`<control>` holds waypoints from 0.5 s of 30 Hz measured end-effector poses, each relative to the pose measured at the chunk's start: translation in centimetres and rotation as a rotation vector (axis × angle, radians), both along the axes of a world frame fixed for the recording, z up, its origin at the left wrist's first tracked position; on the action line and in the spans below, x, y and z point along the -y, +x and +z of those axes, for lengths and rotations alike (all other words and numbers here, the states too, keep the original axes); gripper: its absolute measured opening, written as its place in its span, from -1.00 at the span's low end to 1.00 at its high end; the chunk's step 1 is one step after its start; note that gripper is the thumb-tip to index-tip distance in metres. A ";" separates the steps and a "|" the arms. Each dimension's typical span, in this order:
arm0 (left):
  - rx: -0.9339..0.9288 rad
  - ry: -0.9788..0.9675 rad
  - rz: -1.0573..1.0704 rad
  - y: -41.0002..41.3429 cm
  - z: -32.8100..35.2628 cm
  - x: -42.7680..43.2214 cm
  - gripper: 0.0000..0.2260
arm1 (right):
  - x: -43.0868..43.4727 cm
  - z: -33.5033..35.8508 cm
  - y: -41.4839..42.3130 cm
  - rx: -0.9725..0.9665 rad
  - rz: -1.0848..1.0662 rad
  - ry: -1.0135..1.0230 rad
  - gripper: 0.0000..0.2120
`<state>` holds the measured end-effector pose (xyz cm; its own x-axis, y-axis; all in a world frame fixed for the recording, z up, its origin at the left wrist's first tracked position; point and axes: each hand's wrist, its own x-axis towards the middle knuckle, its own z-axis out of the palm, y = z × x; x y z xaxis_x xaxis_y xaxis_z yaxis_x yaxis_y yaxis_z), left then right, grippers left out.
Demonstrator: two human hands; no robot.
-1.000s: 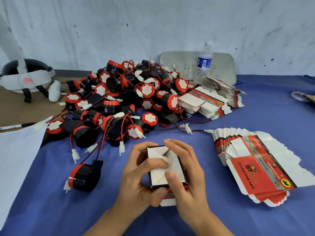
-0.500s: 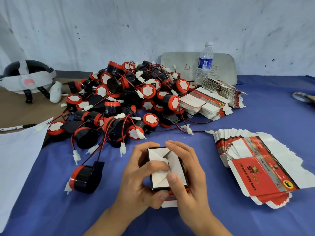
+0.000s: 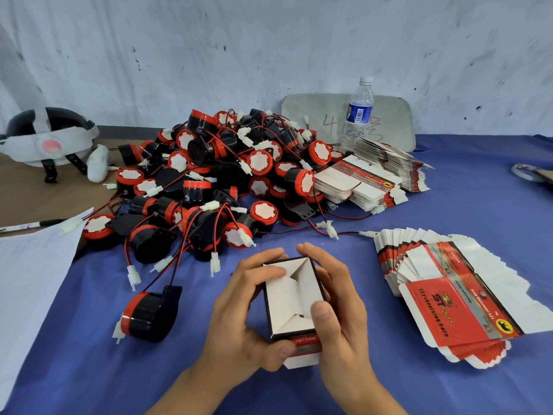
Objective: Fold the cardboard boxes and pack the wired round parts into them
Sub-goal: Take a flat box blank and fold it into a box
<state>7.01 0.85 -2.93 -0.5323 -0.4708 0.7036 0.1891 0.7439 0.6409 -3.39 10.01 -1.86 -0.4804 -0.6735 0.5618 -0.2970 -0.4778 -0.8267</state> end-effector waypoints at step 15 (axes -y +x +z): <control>0.087 0.361 -0.148 -0.2 -0.4 -0.9 -0.20 | 0.2 1.7 -2.3 1.021 0.151 0.175 -0.46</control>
<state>6.76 1.77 -3.28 -0.6634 -0.5931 0.4562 0.2105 0.4371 0.8744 -5.70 9.82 -0.11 -0.5755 -0.7990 -0.1746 0.6344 -0.3013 -0.7119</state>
